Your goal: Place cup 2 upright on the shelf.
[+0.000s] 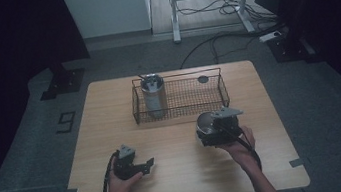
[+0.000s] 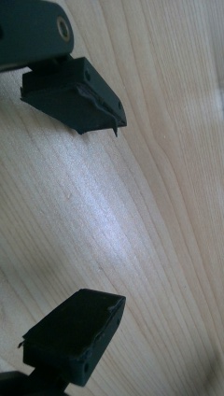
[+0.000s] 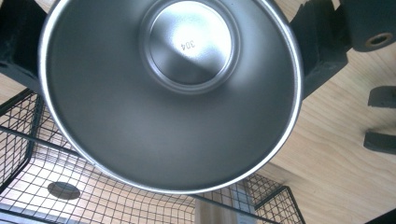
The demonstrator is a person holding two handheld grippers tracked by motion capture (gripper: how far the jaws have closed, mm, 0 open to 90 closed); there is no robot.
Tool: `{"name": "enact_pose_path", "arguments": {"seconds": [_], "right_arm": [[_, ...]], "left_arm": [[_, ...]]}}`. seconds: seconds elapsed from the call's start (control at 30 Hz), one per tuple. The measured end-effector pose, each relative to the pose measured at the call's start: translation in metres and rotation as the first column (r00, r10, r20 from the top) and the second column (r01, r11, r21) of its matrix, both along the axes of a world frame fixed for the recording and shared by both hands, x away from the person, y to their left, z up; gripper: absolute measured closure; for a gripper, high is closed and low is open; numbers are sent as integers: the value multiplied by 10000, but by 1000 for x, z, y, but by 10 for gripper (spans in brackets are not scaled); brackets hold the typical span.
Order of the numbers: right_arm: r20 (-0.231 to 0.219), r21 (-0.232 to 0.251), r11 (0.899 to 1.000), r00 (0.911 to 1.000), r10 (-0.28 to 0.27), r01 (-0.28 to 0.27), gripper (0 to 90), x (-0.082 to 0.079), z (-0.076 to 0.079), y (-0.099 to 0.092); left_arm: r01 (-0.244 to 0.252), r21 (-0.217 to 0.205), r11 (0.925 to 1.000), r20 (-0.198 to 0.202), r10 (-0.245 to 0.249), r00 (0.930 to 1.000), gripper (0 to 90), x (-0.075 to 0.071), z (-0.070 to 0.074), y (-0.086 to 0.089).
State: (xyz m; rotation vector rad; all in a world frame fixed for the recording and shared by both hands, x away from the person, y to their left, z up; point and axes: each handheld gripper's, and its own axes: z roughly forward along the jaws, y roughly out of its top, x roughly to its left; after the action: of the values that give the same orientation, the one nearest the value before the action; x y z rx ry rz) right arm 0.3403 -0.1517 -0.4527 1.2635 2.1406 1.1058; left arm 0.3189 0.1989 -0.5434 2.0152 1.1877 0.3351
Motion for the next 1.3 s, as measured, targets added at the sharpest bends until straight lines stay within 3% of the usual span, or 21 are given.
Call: {"name": "enact_pose_path", "arguments": {"seconds": [0.33, 1.3], "right_arm": [[-23, 77, 9998, 9999, -163, 163, 68, 6, 9, -4], [94, 346, 9992, 9997, 217, -220, 68, 32, 46, -11]], "left_arm": [[38, -33, 10000, -1, -39, 10000, 133, -1, 2, -2], [-154, -125, 9998, -267, 151, 9995, 138, 1, 2, 1]]}}
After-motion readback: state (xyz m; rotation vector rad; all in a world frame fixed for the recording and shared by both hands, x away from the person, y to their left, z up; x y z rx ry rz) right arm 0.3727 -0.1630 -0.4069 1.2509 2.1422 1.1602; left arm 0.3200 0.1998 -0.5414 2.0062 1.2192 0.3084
